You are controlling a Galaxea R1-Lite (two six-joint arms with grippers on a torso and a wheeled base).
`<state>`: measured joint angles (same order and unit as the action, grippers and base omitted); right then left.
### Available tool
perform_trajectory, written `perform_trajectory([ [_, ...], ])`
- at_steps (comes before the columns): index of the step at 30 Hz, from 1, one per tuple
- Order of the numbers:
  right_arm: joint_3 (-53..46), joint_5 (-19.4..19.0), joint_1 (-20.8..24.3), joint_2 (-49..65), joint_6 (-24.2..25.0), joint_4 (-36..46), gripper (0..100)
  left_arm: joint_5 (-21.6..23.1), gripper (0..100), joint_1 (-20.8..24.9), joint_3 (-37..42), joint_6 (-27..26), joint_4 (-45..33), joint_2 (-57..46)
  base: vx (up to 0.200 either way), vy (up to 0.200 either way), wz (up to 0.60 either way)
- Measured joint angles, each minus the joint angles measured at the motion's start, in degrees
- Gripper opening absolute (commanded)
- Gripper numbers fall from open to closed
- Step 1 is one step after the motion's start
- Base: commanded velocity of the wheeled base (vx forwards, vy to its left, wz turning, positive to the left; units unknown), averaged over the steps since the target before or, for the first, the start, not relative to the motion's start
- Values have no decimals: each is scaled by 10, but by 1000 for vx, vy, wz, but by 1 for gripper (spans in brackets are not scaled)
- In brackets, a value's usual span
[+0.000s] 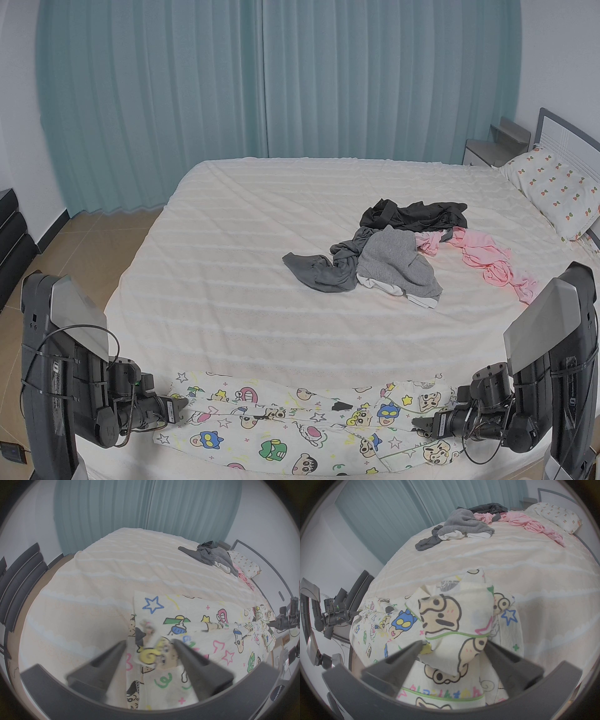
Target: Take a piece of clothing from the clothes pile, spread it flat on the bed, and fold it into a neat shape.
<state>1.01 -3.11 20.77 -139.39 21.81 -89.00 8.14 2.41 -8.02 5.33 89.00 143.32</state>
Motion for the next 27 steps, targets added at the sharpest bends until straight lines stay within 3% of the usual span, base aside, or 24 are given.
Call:
perform_trajectory([
  [8,0,57,-13,15,31,1,100,44,100,-46,15,9,0,-26,0,0,0],
  [14,0,76,-49,56,39,22,100,84,100,-103,37,58,0,-83,0,0,0],
  [18,0,77,-76,108,39,51,100,103,100,-148,45,107,0,-122,0,0,0],
  [22,0,71,-92,168,38,74,100,118,100,-196,47,195,0,-164,0,0,0],
  [27,0,26,-87,231,47,77,100,158,100,-255,49,299,0,-217,0,0,0],
])
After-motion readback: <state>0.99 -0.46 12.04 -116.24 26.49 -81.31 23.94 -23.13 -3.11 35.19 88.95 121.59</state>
